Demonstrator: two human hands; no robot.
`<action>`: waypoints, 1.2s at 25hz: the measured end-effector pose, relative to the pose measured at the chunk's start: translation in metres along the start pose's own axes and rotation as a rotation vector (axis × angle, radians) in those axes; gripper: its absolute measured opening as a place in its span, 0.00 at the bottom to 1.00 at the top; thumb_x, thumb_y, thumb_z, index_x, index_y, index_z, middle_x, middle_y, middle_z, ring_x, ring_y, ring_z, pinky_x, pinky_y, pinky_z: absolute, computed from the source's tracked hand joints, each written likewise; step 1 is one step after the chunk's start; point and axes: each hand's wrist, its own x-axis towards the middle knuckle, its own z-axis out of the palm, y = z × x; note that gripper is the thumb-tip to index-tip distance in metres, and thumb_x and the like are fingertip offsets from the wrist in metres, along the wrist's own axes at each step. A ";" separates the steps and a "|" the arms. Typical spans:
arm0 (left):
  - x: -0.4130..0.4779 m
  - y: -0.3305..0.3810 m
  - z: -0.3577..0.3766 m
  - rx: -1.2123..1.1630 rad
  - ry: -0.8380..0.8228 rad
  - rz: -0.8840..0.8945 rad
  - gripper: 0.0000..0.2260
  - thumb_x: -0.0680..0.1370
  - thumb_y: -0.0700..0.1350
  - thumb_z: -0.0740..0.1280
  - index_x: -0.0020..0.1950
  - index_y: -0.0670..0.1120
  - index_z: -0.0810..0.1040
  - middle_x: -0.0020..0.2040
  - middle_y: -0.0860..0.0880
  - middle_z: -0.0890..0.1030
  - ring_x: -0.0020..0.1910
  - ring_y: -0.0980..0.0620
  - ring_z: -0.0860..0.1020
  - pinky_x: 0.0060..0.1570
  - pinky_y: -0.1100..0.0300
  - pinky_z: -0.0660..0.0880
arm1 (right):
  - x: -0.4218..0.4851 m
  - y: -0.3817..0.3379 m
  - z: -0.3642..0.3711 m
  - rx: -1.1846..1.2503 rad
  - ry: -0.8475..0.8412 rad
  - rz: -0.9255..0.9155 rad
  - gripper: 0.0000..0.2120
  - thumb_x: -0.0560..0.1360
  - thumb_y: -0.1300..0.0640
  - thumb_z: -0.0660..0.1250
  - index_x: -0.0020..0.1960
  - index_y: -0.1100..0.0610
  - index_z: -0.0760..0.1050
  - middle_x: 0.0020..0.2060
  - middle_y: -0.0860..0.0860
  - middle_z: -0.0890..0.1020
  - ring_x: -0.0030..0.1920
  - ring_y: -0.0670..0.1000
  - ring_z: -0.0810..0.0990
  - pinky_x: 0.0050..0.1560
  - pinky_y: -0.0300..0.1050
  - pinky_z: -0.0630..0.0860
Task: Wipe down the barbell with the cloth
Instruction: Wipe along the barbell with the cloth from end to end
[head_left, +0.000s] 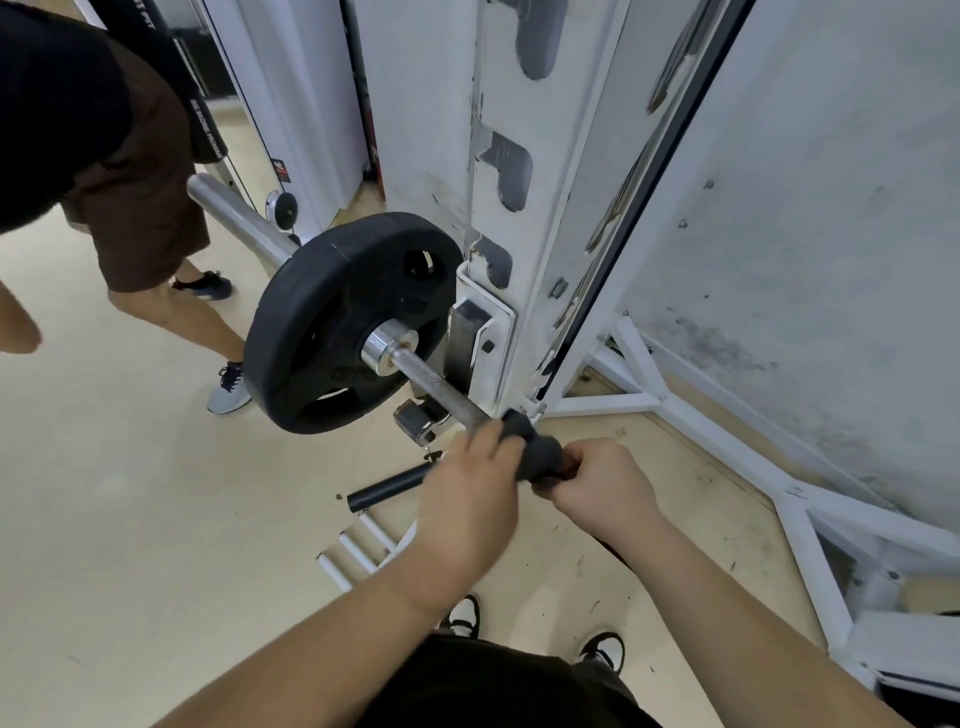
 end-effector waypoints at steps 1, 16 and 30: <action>-0.012 0.005 0.002 -0.076 -0.032 0.064 0.14 0.69 0.40 0.71 0.53 0.49 0.81 0.53 0.51 0.80 0.45 0.45 0.79 0.31 0.53 0.78 | 0.002 0.001 -0.001 -0.009 -0.004 0.001 0.04 0.64 0.56 0.70 0.32 0.51 0.76 0.28 0.47 0.79 0.32 0.51 0.77 0.31 0.43 0.71; 0.047 -0.020 -0.062 0.204 -0.223 -0.296 0.15 0.77 0.42 0.66 0.63 0.44 0.78 0.69 0.40 0.67 0.67 0.39 0.68 0.52 0.52 0.74 | 0.009 -0.026 0.015 -0.215 0.076 -0.114 0.05 0.72 0.48 0.71 0.45 0.49 0.82 0.37 0.47 0.82 0.39 0.52 0.80 0.34 0.41 0.70; -0.034 0.004 0.000 -0.554 -0.043 -0.313 0.05 0.74 0.41 0.67 0.47 0.47 0.81 0.44 0.47 0.83 0.41 0.50 0.80 0.37 0.58 0.73 | 0.009 -0.009 0.004 0.093 -0.019 -0.125 0.03 0.66 0.59 0.73 0.39 0.53 0.84 0.33 0.51 0.84 0.39 0.54 0.83 0.42 0.51 0.81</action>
